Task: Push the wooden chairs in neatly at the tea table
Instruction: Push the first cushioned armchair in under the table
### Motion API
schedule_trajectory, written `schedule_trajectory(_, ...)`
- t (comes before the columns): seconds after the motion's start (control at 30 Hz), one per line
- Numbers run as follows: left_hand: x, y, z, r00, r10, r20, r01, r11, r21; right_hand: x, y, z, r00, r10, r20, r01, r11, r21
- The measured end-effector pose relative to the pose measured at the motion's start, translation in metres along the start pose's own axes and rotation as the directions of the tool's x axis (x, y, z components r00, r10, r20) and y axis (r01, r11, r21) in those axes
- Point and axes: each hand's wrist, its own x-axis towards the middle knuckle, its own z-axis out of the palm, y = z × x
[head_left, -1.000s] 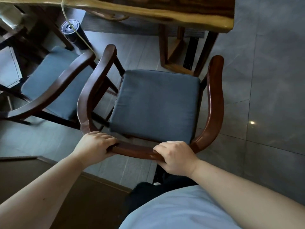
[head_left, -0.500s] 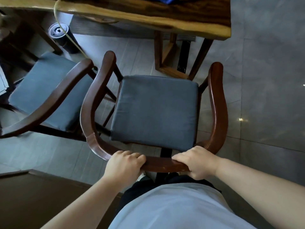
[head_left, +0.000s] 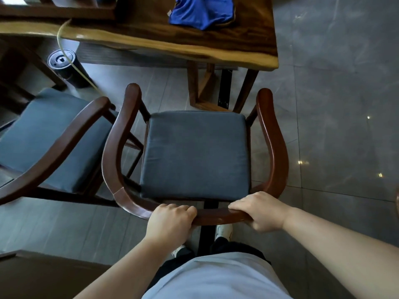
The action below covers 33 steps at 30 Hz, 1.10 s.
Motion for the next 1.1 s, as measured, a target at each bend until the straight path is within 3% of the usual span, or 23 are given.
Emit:
schedule_trajectory(0.4,0.014,-0.08,-0.018,0.999,0.029,-0.042,-0.027,0.998,0.051,0.054,-0.029,0.014,0.96,0.058,-0.273,-0.031,0.994,0.102)
schedule_trajectory(0.63,0.028,-0.126,-0.032,0.994,0.072,-0.083,-0.064,0.994,0.09,0.077,-0.028,0.012,0.903,0.008,-0.429,0.049,0.991,0.121)
schedule_trajectory(0.77,0.025,-0.132,-0.034,0.995,0.067,-0.068,-0.062,0.996,0.064,0.073,0.002,0.015,0.962,0.059,-0.268,-0.039,0.996,0.08)
schedule_trajectory(0.87,0.023,-0.134,-0.033,1.0,0.012,-0.013,-0.011,0.999,0.036,0.075,0.028,0.005,0.995,0.069,-0.076,-0.08,0.985,-0.154)
schedule_trajectory(0.97,0.027,-0.118,-0.035,0.999,-0.034,0.007,0.034,0.998,0.045,0.087,0.039,-0.02,0.985,0.12,0.121,-0.073,0.938,-0.34)
schedule_trajectory(1.1,0.034,-0.084,-0.025,1.0,-0.009,0.029,0.008,1.0,0.03,0.103,0.046,-0.036,0.937,0.068,0.343,0.078,0.916,-0.394)
